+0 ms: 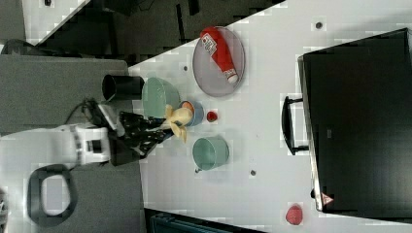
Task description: Pick banana from table and place on oven.
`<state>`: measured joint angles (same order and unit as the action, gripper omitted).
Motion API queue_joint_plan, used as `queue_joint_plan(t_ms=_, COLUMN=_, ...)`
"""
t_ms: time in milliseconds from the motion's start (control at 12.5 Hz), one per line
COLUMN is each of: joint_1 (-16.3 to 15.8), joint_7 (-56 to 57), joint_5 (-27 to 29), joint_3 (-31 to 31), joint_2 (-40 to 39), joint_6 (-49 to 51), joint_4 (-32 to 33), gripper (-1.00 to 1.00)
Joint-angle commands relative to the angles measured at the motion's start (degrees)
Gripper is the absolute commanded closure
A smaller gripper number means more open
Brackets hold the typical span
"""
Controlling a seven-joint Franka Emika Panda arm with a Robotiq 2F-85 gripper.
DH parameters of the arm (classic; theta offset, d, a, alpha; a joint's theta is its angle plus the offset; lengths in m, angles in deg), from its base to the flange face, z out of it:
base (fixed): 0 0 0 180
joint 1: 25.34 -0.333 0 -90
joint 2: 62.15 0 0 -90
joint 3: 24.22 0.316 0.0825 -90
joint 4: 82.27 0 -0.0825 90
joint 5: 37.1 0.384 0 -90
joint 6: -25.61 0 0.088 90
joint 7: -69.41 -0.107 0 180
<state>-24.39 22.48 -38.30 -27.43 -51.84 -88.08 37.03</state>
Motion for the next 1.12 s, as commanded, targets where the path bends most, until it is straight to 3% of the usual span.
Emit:
queue_joint_plan(t_ms=80, joint_1=2.2, joint_7=6.2, joint_5=-0.5, joint_3=-6.0, joint_2=-3.1, joint_6=1.8, joint_4=-3.7, gripper=0.5)
queue_joint_plan(t_ms=640, joint_1=4.9, joint_7=24.4, joint_5=-0.6, joint_3=-20.7, joint_2=-11.4, joint_6=-3.0, joint_4=-5.8, gripper=0.5)
queue_joint_plan(t_ms=880, joint_1=5.1, joint_7=29.6, joint_5=-0.8, joint_3=-24.4, joint_2=-16.7, joint_6=-11.4, joint_4=-6.2, gripper=0.5)
queue_joint_plan(t_ms=1120, joint_1=5.2, joint_7=31.7, joint_5=-0.9, joint_3=-26.5, joint_2=-20.9, joint_6=-13.2, joint_4=-6.3, gripper=0.5)
